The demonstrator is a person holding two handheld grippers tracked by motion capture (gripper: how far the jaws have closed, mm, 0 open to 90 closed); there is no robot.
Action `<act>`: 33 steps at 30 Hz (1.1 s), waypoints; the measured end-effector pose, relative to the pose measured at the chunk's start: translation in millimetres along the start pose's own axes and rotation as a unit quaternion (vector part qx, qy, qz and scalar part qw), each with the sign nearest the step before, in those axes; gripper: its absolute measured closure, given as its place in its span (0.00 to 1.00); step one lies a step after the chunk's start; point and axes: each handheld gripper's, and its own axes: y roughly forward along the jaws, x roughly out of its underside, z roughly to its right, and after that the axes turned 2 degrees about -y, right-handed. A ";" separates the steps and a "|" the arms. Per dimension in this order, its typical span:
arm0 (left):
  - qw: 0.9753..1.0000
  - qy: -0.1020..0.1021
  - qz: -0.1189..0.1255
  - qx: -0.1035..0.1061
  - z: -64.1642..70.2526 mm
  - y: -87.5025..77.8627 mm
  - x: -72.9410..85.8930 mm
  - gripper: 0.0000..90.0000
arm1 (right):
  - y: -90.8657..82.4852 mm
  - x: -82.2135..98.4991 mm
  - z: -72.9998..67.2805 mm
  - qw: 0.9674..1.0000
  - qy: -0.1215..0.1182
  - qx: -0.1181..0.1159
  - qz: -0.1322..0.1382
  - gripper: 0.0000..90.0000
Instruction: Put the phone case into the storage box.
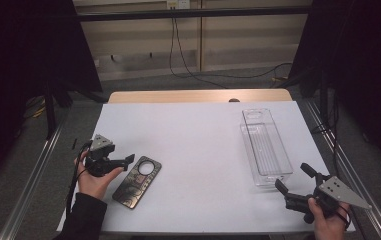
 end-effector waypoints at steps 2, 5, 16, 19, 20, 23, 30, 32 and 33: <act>1.000 -0.005 -0.005 0.010 -2.3 -3.0 0.9 0.12 | 0.1 0.0 0.0 1.000 0.001 0.001 0.000 0.00; 1.000 -0.010 0.001 0.016 -1.5 -9.7 0.8 0.11 | 0.4 0.0 -0.5 1.000 0.000 0.000 -0.001 0.00; 0.996 -0.006 0.010 0.089 8.4 -24.4 11.8 0.05 | 0.0 -0.1 -0.5 1.000 0.001 0.002 0.000 0.00; 0.996 -0.002 0.001 0.085 11.4 -30.7 13.0 0.04 | 0.0 -0.2 -0.8 1.000 0.001 0.003 0.000 0.00; 0.996 -0.002 0.002 0.087 12.8 -32.3 13.4 0.05 | 0.2 -0.2 -0.9 1.000 0.001 0.003 0.000 0.00; 0.995 -0.001 -0.009 0.104 16.5 -35.7 16.1 0.05 | 0.2 -0.3 -1.3 1.000 0.001 0.003 0.001 0.00; 0.996 0.005 -0.035 0.076 28.2 -33.8 26.1 0.05 | -0.1 -0.2 -1.2 1.000 0.001 0.002 0.002 0.00; 0.996 0.012 -0.045 0.074 31.7 -33.7 27.3 0.05 | -0.1 -0.2 -1.0 1.000 0.001 0.003 0.002 0.00; 0.996 0.014 -0.049 0.073 33.2 -32.8 27.8 0.05 | -0.1 -0.3 -1.0 1.000 0.001 0.003 0.002 0.00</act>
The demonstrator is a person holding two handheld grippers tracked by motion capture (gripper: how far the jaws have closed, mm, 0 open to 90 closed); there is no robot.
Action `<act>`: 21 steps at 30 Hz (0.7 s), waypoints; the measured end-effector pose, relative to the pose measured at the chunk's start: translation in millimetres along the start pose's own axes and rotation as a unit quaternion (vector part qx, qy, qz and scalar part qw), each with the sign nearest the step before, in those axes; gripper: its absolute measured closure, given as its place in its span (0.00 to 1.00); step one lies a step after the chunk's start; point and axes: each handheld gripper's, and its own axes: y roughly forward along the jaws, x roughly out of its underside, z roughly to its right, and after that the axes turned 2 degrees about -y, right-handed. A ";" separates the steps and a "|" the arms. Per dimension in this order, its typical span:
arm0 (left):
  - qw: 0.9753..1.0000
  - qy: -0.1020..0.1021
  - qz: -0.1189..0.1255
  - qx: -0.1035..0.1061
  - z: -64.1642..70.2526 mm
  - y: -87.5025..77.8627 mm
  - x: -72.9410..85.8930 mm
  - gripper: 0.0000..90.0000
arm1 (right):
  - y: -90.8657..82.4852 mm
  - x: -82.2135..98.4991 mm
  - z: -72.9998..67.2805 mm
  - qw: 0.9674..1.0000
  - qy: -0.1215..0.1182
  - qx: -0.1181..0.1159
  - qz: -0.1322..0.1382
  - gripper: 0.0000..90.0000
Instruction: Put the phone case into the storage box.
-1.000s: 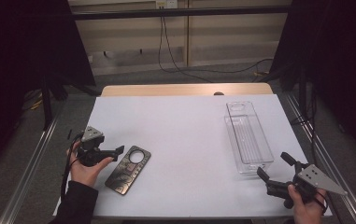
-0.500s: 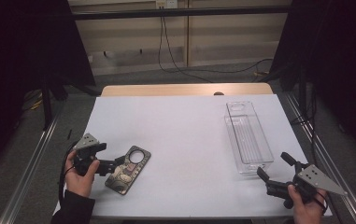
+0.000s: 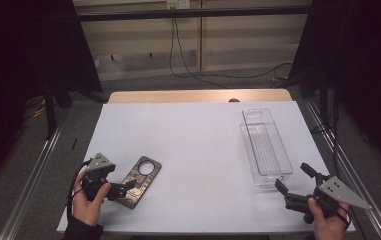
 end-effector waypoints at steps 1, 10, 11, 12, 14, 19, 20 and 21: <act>1.000 0.003 -0.011 0.000 1.3 2.3 0.0 0.05 | 0.1 0.0 -0.2 1.000 0.000 0.000 -0.001 0.00; 0.997 0.002 -0.076 0.012 6.2 28.2 -9.4 0.05 | 0.4 0.2 0.0 1.000 -0.001 -0.001 -0.002 0.00; 0.996 0.005 -0.087 0.013 7.3 30.9 -11.3 0.05 | 0.3 0.2 0.0 1.000 -0.002 -0.002 -0.002 0.00; 0.996 0.008 -0.092 0.014 8.9 34.5 -13.2 0.05 | 0.3 0.1 -0.1 1.000 -0.001 -0.001 -0.002 0.00; 0.995 0.018 -0.098 0.015 9.3 41.1 -15.4 0.06 | 0.5 0.2 0.0 1.000 -0.001 -0.001 -0.003 0.00; 0.992 0.009 -0.121 0.021 4.5 54.3 -17.7 0.07 | 0.2 0.4 0.2 1.000 -0.003 -0.001 -0.003 0.00; 0.992 0.013 -0.126 0.020 4.7 55.2 -18.0 0.07 | 0.3 0.4 0.3 1.000 -0.002 -0.001 -0.003 0.00; 0.992 0.013 -0.128 0.018 4.8 56.1 -18.4 0.07 | 0.6 0.5 0.3 1.000 -0.001 0.000 -0.004 0.00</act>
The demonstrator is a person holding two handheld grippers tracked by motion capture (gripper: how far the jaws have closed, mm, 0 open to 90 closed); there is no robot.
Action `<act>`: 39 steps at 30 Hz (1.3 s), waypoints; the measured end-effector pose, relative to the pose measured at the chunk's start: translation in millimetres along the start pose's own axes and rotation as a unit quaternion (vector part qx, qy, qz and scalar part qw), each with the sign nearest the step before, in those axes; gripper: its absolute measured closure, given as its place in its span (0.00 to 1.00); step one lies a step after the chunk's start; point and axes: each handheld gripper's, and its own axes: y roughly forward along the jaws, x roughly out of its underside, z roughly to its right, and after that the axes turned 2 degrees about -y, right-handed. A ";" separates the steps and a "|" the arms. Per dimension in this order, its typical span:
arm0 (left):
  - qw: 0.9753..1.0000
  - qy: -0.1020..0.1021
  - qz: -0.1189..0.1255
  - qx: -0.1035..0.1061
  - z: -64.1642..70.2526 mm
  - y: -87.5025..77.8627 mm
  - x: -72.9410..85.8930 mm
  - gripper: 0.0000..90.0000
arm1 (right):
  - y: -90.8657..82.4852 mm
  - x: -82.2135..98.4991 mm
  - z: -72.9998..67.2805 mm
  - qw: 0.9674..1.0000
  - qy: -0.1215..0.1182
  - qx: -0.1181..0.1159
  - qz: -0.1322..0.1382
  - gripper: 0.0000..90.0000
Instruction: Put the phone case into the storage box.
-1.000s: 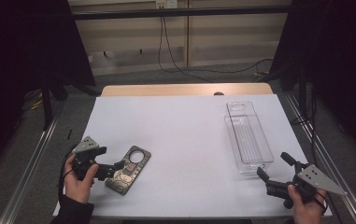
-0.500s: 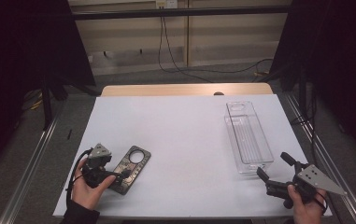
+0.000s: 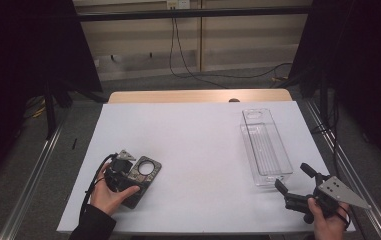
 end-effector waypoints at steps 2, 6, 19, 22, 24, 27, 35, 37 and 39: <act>1.000 0.004 -0.009 -0.001 -0.7 2.2 -1.3 0.07 | 0.1 0.0 -0.2 1.000 0.000 0.000 0.000 0.00; 1.000 0.012 -0.025 0.001 0.2 6.8 -2.0 0.05 | -0.1 -0.1 -0.3 1.000 0.000 0.000 0.001 0.00; 0.999 0.036 -0.028 -0.026 8.5 13.3 1.7 0.00 | -0.4 0.2 -0.2 1.000 -0.001 -0.001 -0.001 0.00; 0.999 0.033 -0.026 -0.031 9.3 13.4 2.6 0.00 | -0.4 0.3 -0.3 1.000 -0.001 -0.002 -0.001 0.00; 0.999 0.031 -0.027 -0.034 9.9 13.4 2.5 0.00 | -0.2 0.5 -0.4 1.000 0.000 -0.003 -0.002 0.00; 0.998 0.030 -0.039 -0.032 9.4 13.2 -0.6 0.01 | 0.1 0.5 -0.6 1.000 0.001 -0.004 -0.002 0.00; 0.998 0.016 -0.052 -0.041 12.1 11.3 -4.2 0.08 | 0.3 0.8 -0.2 1.000 -0.001 -0.006 -0.005 0.00; 0.997 0.018 -0.057 -0.043 12.0 11.0 -5.1 0.08 | 0.3 1.1 -0.1 1.000 -0.001 -0.007 -0.007 0.00; 0.997 0.013 -0.059 -0.045 13.2 11.2 -5.8 0.09 | 0.2 1.0 -0.3 1.000 0.000 -0.007 -0.006 0.00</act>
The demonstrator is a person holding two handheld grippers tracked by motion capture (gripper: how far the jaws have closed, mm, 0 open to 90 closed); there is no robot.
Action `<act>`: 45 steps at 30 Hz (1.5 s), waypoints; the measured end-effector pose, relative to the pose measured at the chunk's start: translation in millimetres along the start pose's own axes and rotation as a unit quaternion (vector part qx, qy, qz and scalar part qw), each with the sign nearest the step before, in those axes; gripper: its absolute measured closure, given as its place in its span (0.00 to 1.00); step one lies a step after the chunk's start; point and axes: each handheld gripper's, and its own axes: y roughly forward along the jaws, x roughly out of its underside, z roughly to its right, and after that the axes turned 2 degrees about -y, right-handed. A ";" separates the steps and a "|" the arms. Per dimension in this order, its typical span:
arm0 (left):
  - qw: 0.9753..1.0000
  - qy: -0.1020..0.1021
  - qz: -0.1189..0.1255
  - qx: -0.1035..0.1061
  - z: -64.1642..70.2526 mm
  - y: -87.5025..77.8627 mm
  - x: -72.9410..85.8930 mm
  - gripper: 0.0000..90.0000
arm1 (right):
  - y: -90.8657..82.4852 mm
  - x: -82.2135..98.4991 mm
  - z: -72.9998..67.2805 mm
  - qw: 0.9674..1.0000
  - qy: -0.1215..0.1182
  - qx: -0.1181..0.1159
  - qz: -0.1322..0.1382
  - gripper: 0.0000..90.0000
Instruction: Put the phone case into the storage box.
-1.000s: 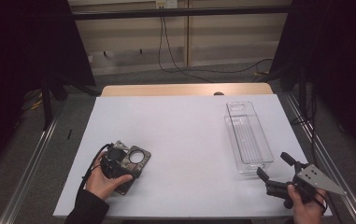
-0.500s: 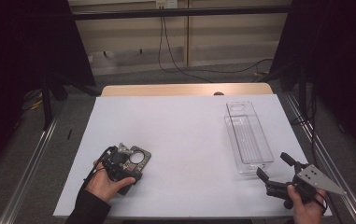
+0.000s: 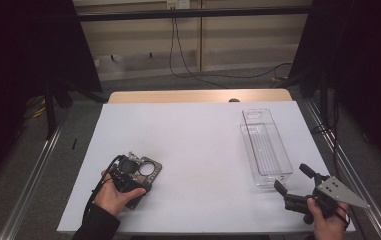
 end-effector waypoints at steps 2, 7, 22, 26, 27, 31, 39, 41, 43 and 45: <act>1.000 0.000 -0.002 0.000 -0.2 -0.1 -0.6 0.09 | 0.0 0.0 0.1 1.000 0.001 0.001 0.000 0.00; 1.000 -0.007 -0.005 -0.002 1.1 -0.4 -1.5 0.10 | 0.0 0.1 0.2 1.000 -0.001 0.000 0.000 0.00; 1.000 -0.007 -0.003 0.000 1.0 -4.0 -0.8 0.13 | -0.1 0.0 0.0 1.000 -0.001 0.001 0.000 0.00; 1.000 -0.010 0.000 0.003 -0.2 -5.2 0.1 0.14 | 0.0 -0.1 -0.1 1.000 -0.001 0.001 -0.001 0.00; 1.000 -0.010 0.000 0.001 0.1 -5.2 0.2 0.14 | 0.0 -0.1 -0.1 1.000 -0.001 0.001 -0.001 0.00; 1.000 -0.019 0.013 0.005 -0.8 -6.2 0.9 0.14 | -0.1 -0.1 -0.1 1.000 -0.001 0.002 -0.001 0.00; 0.998 -0.030 0.055 0.020 -2.0 -12.1 1.8 0.14 | 0.0 -0.1 -0.3 1.000 -0.001 0.001 -0.001 0.00; 0.996 -0.031 0.073 0.029 -1.5 -13.9 1.4 0.14 | -0.1 -0.1 -0.1 1.000 -0.001 0.001 -0.001 0.00; 0.995 -0.030 0.090 0.032 -1.2 -17.3 1.1 0.14 | -0.2 0.0 0.1 1.000 -0.001 0.001 -0.001 0.00; 0.993 -0.031 0.108 0.034 -1.2 -20.8 1.6 0.14 | -0.1 0.0 0.1 1.000 -0.002 0.001 -0.001 0.00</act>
